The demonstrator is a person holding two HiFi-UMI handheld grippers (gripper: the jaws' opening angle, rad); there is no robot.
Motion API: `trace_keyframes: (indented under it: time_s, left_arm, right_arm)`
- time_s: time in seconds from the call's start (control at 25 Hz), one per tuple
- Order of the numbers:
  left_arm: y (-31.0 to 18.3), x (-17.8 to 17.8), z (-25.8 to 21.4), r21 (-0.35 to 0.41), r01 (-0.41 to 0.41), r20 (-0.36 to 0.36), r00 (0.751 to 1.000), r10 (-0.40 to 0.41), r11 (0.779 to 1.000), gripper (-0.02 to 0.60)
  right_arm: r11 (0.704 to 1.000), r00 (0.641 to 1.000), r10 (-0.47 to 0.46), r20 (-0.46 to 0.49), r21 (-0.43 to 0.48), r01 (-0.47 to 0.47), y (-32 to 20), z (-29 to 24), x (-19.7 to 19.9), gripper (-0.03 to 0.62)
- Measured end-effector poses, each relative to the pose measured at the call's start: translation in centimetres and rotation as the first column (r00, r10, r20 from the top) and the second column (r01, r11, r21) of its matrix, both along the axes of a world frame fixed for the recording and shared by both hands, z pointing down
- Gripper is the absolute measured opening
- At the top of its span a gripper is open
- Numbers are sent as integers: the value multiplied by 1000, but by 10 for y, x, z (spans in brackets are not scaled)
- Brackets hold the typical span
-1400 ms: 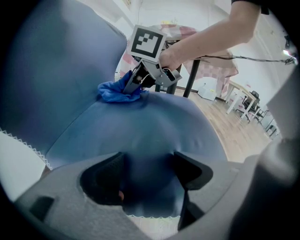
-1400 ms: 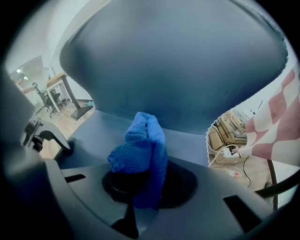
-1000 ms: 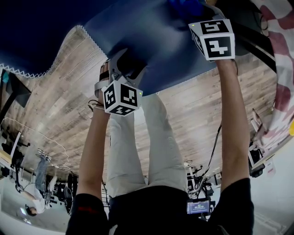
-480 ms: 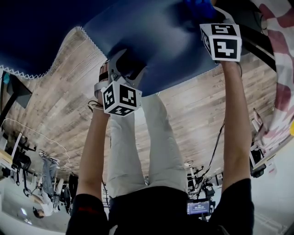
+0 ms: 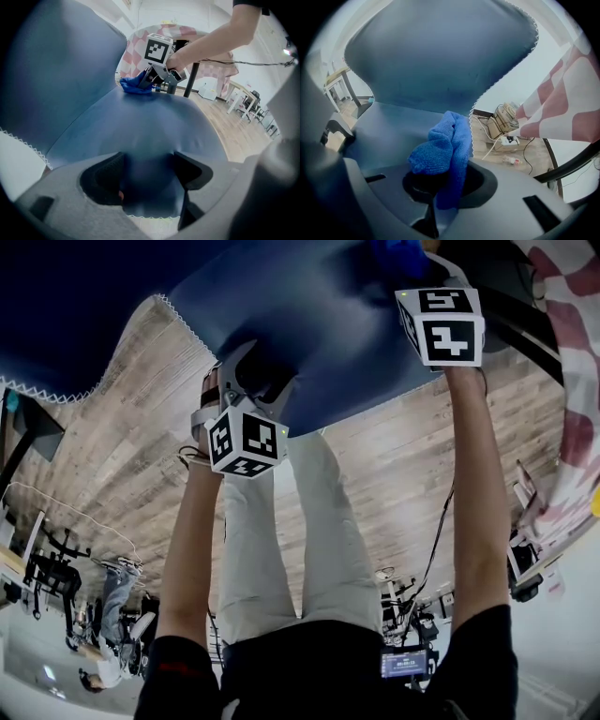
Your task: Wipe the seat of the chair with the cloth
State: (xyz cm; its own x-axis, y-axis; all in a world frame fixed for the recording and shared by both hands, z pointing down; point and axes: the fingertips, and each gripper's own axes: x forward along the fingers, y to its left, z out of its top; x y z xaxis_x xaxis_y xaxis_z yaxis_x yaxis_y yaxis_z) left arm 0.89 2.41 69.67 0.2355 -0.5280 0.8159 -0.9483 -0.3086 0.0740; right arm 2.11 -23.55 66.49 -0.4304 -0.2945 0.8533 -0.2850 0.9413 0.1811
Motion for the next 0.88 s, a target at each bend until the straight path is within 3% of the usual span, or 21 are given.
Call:
trace_keyframes:
  time_s: [0.88]
  left_arm:
    - [0, 1, 1, -5, 10, 9, 1000, -10, 1000, 335]
  right_arm:
    - [975, 980, -159, 121, -139, 176, 82, 0, -56, 60]
